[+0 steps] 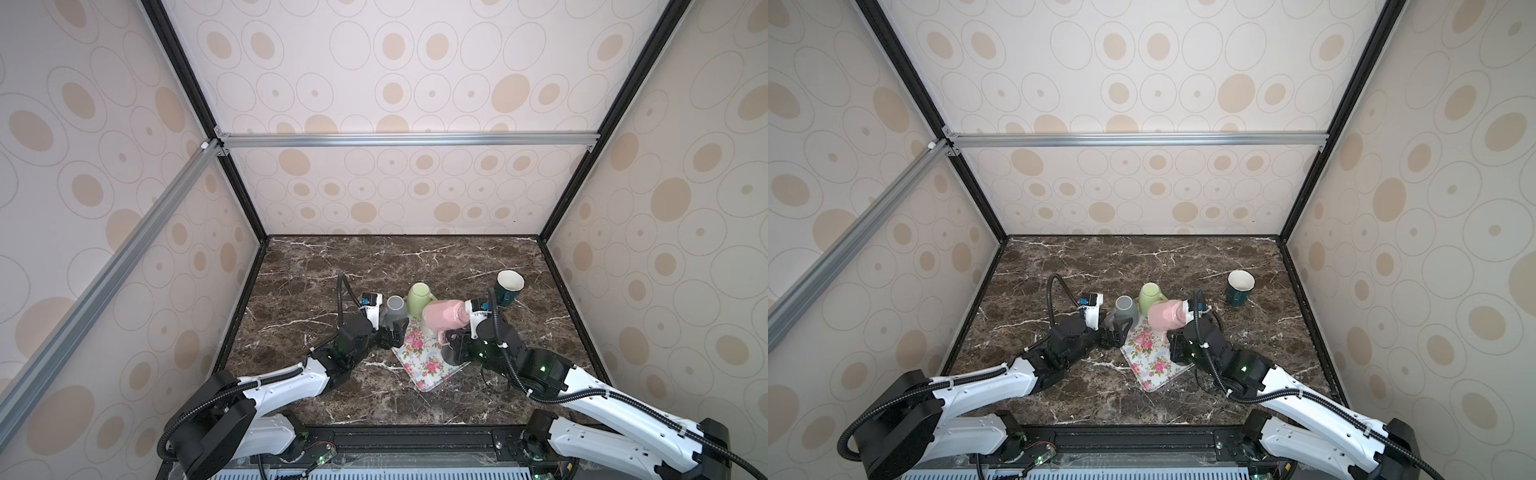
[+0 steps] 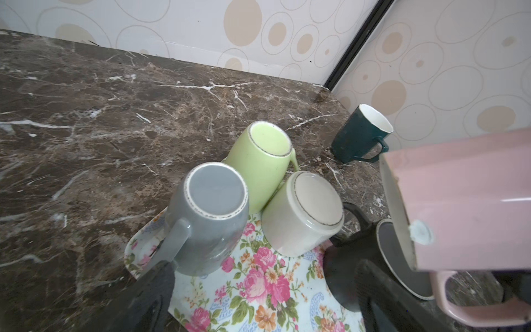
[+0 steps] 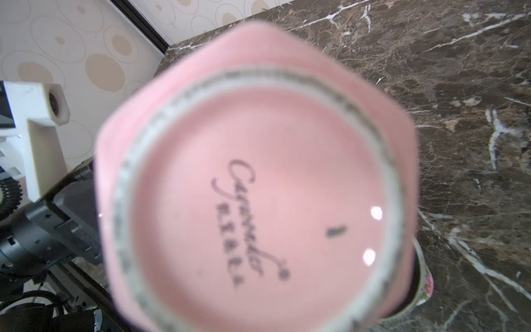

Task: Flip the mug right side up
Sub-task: 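Carry the pink mug toward the left gripper while the left gripper grasps its body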

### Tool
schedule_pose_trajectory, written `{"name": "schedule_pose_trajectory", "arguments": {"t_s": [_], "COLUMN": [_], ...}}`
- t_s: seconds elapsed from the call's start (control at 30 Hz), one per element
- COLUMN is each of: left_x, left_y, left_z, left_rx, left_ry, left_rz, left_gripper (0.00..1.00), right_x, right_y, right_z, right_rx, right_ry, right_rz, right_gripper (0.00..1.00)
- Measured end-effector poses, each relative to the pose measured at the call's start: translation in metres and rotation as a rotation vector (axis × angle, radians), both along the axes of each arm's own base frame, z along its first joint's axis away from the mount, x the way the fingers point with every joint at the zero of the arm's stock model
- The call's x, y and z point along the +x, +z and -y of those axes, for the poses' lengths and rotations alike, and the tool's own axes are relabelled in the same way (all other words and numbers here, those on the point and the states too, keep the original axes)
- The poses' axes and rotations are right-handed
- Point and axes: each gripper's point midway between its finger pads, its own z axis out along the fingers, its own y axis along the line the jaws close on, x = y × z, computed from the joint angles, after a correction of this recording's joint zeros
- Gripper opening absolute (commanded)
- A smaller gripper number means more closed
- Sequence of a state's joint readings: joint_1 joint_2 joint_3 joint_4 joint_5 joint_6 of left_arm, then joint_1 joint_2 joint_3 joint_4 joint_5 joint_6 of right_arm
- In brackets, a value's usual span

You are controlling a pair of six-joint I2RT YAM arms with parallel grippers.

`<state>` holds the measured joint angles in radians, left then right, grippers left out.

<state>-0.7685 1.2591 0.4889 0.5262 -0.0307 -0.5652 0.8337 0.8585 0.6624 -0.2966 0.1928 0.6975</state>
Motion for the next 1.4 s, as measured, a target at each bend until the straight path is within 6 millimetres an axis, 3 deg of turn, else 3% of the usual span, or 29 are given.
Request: {"name": "schedule_pose_trajectory", "arguments": {"t_s": [0.33, 0.77, 1.17, 1.4], "left_x": [-0.012, -0.027, -0.050, -0.051], "left_y": [0.030, 0.072, 0.071, 0.078], "left_z": [0.026, 0.055, 0.090, 0.101], "left_rx": [-0.127, -0.249, -0.278, -0.291], "left_ry": [-0.144, -0.311, -0.441, -0.484], "left_rz": [0.039, 0.087, 0.050, 0.048], "left_gripper": [0.98, 0.98, 0.98, 0.98], "right_x": [0.013, 0.021, 0.024, 0.026], "right_y": [0.000, 0.007, 0.018, 0.022], "right_z": [0.011, -0.004, -0.005, -0.005], "right_rx": [0.106, 0.224, 0.273, 0.289], "right_ry": [-0.018, 0.029, 0.047, 0.055], "right_rz": [-0.013, -0.036, -0.020, -0.013], "right_gripper": [0.00, 0.00, 0.00, 0.00]}}
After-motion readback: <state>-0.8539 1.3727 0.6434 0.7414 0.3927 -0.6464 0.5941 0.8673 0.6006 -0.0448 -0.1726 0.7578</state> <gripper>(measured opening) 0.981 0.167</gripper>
